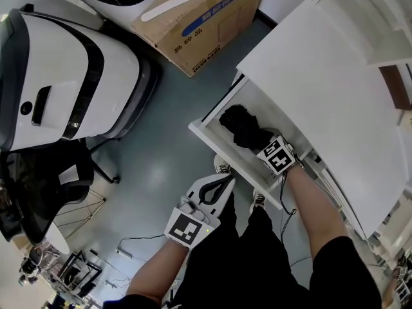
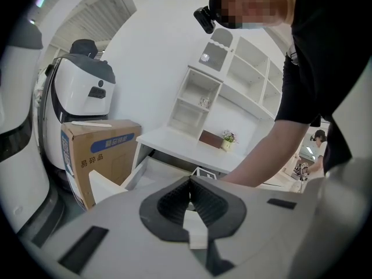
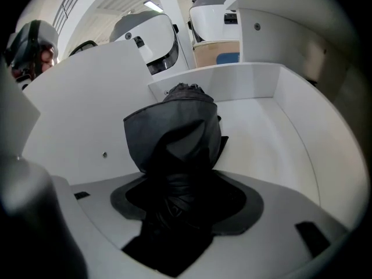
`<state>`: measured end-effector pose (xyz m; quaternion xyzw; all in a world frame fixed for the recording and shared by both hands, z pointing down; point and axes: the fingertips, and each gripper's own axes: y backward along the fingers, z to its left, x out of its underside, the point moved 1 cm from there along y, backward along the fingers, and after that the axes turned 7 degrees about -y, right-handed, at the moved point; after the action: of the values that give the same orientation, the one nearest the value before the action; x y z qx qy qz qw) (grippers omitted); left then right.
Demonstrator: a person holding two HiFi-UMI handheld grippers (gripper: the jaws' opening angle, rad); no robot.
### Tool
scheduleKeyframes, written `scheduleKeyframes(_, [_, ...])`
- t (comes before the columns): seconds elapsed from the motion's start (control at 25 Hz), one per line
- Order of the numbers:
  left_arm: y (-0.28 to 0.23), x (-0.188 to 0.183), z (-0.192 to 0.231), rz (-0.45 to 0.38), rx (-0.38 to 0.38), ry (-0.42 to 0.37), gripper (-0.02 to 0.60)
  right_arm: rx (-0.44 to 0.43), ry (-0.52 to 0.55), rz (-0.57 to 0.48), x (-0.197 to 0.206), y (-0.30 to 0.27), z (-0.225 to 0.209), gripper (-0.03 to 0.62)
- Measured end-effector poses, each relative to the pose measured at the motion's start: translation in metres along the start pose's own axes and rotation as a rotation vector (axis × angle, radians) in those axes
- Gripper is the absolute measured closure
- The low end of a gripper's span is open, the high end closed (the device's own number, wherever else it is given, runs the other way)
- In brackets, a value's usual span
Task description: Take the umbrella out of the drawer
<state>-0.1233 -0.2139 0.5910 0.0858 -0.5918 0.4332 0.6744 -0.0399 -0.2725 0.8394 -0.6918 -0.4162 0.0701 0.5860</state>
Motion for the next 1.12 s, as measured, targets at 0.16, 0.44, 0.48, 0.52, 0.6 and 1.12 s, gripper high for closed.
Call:
scheduleKeyframes(0.16, [0.002, 0.001, 0.004, 0.0, -0.008, 0.003, 0.578, 0.023, 0.003, 0.017, -0.001, -0.004, -0.001, 0.327])
scheduleKeyframes(0.44, [0.006, 0.0, -0.004, 0.006, -0.005, -0.009, 0.578, 0.047, -0.001, 0.022, -0.001, -0.004, 0.003, 0.329])
scheduleKeyframes(0.48, [0.007, 0.0, -0.005, 0.006, -0.006, -0.012, 0.578, 0.043, -0.003, 0.028, -0.002, -0.004, 0.003, 0.332])
scheduleKeyframes(0.52, [0.007, -0.001, -0.007, 0.005, -0.007, -0.017, 0.578, 0.04, -0.006, 0.038, -0.003, -0.003, 0.002, 0.335])
scheduleKeyframes(0.6, [0.01, -0.005, -0.012, 0.002, -0.008, -0.026, 0.578, 0.039, -0.012, 0.054, -0.002, 0.001, 0.004, 0.339])
scheduleKeyframes(1.12, [0.021, -0.026, -0.046, -0.043, -0.045, -0.045, 0.578, 0.03, 0.0, -0.094, -0.017, 0.062, 0.024, 0.345])
